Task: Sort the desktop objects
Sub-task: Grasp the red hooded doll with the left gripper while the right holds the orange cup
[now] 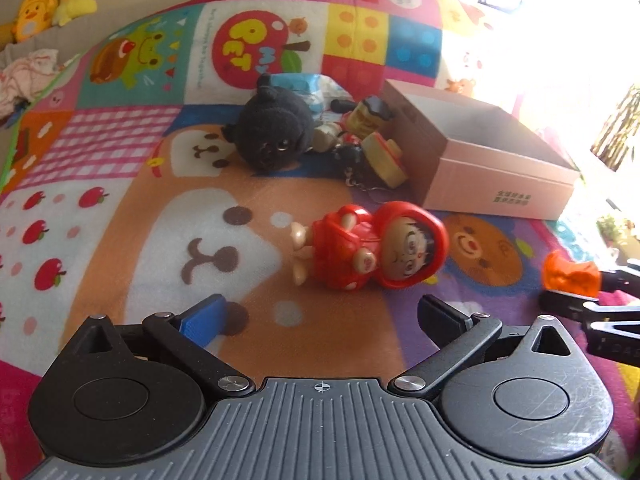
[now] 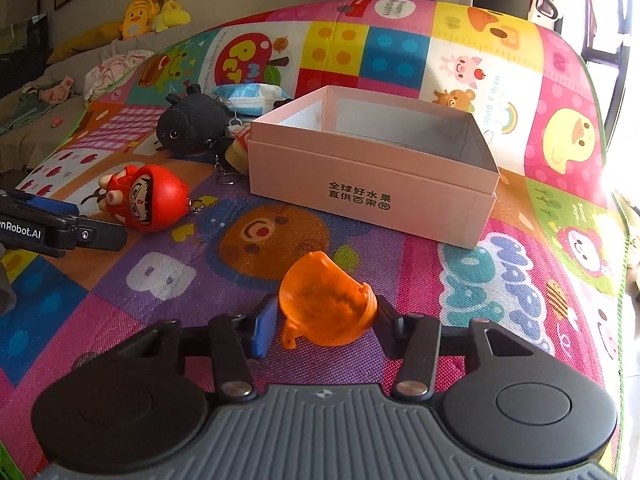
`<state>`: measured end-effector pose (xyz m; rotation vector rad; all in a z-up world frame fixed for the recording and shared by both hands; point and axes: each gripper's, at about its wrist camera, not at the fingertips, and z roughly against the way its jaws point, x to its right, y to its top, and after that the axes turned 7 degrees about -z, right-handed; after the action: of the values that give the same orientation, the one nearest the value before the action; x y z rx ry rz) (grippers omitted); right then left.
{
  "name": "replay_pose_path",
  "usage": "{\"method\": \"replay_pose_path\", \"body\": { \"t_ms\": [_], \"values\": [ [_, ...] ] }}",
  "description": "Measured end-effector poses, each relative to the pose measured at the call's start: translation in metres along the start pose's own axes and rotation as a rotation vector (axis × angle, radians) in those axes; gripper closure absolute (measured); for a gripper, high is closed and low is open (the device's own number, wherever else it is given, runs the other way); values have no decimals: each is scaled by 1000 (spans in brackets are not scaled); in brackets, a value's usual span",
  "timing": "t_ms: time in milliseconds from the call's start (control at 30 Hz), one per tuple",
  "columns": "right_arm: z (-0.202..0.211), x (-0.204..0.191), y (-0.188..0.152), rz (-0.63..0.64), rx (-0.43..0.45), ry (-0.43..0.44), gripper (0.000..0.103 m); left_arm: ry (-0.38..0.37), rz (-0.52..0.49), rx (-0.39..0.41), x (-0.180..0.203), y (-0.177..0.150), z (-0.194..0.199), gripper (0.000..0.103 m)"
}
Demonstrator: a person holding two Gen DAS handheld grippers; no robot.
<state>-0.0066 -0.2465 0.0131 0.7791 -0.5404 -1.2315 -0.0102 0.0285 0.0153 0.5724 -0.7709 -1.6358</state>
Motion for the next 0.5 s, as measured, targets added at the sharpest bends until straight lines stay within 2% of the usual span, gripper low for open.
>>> {"method": "replay_pose_path", "body": {
  "t_ms": [67,200,367,500],
  "values": [
    [1,0,0,0,-4,-4,53,-8,-27,25,11,5,-1,0],
    [7,2,-2,-5,-13,14,53,23,-66,53,30,17,-16,0],
    [14,5,-3,-11,-21,32,53,69,-64,66,37,28,-33,0],
    [19,7,-3,-7,-36,58,53,100,-92,74,40,26,-35,5]
  ]
}}
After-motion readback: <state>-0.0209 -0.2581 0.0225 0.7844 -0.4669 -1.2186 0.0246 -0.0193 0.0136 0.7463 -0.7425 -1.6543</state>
